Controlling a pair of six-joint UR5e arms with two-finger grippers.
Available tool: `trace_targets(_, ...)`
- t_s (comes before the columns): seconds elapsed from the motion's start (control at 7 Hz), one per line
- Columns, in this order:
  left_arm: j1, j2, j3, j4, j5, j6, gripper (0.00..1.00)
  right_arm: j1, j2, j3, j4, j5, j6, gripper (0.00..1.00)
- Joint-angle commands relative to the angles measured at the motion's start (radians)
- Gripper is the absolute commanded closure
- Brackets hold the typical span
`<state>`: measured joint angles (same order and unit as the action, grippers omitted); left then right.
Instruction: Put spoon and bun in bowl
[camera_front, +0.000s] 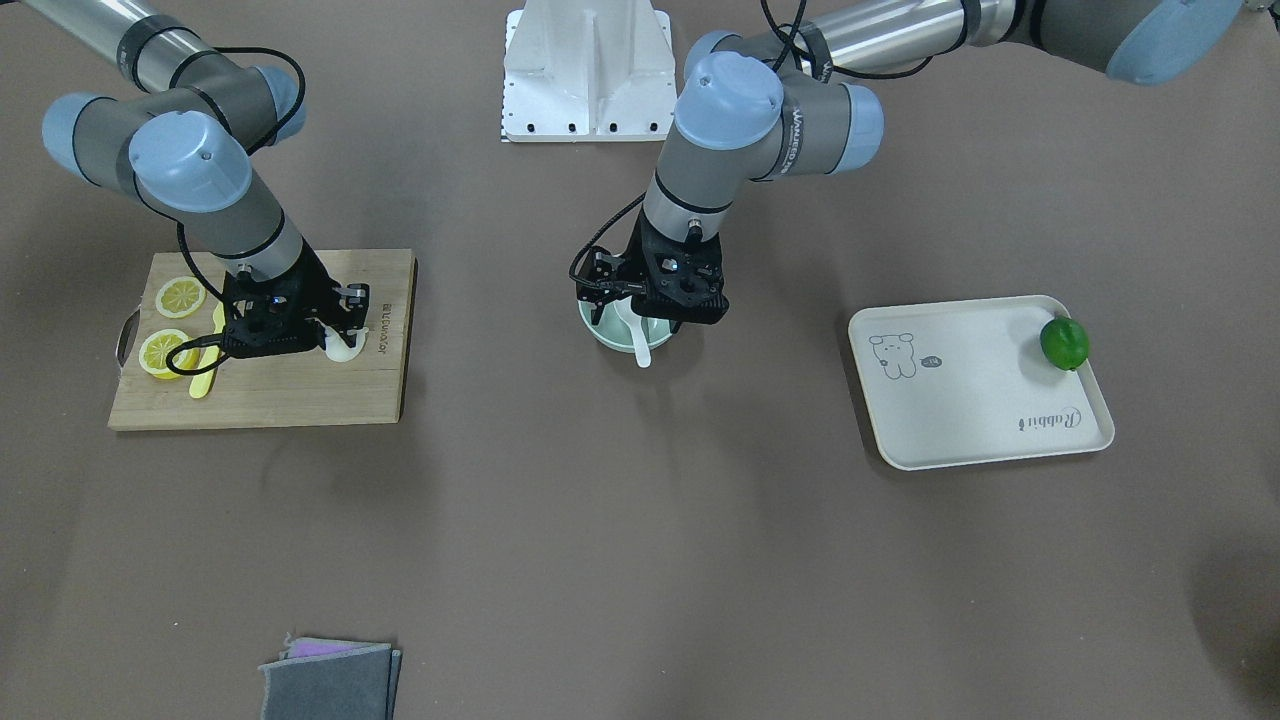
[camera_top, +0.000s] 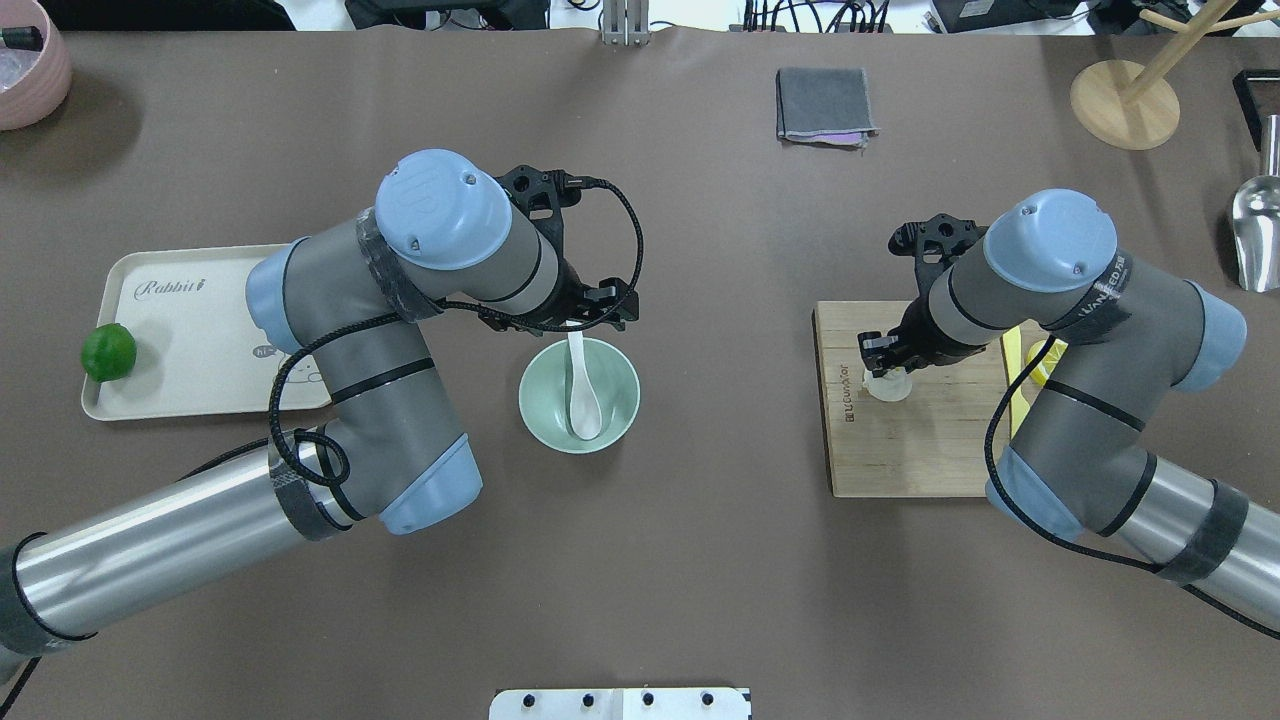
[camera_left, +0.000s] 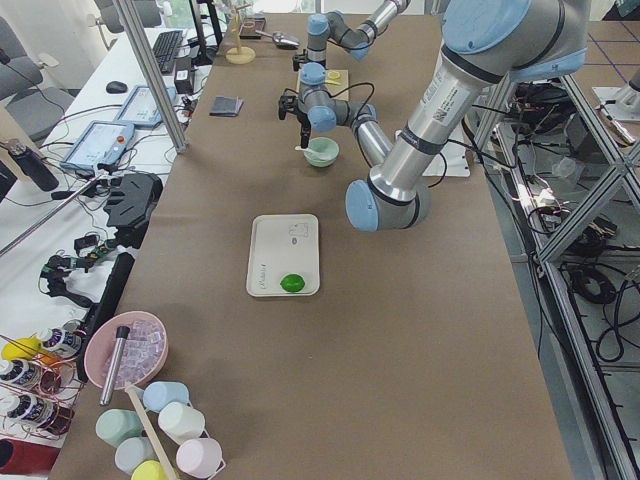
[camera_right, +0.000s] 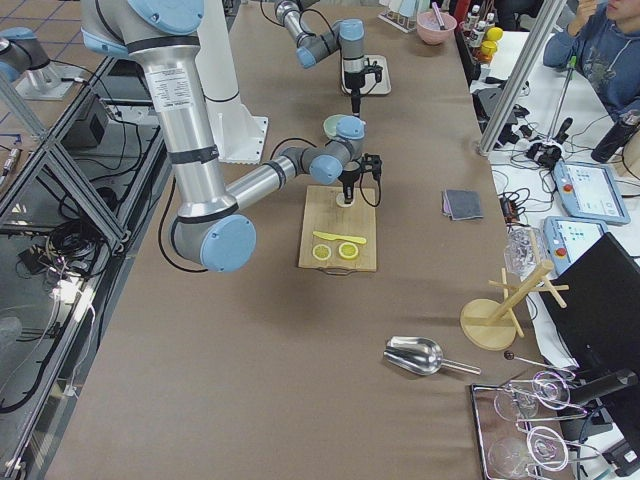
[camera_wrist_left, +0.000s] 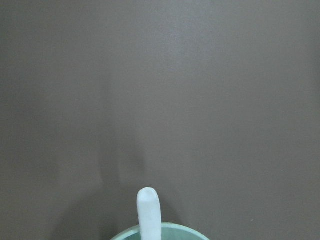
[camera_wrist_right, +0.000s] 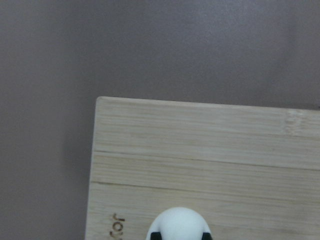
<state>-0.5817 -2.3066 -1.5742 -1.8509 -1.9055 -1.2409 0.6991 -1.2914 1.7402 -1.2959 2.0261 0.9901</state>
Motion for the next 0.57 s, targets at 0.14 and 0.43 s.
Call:
trace_targets(0.14, -0.061, 0.063, -0.155, 0.005, -0.033, 0.012, 0.02, 0.002, 0.114, 0.024, -0.014, -0.001, 0.046, 1.00)
trace_targets(0.43, -0.178, 0.246, -0.294, 0.006, -0.153, 0.230, 0.02, -0.091, 0.271, -0.005, -0.016, -0.100, 0.271, 1.00)
